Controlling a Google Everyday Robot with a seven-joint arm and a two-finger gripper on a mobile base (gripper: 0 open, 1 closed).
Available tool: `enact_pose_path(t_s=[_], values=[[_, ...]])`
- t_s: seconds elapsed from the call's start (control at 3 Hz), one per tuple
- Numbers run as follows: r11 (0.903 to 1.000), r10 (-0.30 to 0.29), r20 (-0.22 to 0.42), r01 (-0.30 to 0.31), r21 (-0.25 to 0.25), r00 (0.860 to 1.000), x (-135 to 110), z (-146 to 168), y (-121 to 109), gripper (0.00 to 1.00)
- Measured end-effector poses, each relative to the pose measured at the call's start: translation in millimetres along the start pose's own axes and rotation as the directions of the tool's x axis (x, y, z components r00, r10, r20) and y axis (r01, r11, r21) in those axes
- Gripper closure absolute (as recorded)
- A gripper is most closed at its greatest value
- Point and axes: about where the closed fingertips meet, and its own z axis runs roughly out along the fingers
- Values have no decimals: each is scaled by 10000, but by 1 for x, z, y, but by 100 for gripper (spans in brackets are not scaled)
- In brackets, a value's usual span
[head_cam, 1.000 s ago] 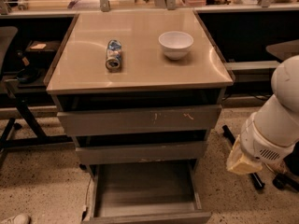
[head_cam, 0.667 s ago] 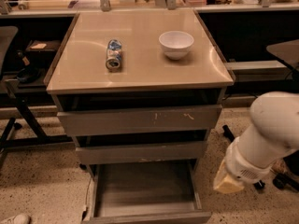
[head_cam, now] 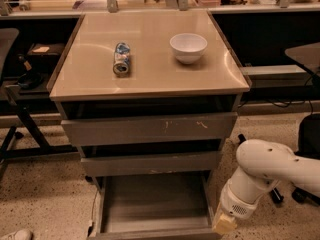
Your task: Close bottom drawer
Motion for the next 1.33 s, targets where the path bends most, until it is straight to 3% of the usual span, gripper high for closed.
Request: enact_pose_path(t_s=[0.67, 1.33], values=[[9974, 255, 133, -245, -681, 9996, 4, 39, -4, 100], [9802, 1283, 980, -1112, -1640, 9869, 12, 141, -36, 100]])
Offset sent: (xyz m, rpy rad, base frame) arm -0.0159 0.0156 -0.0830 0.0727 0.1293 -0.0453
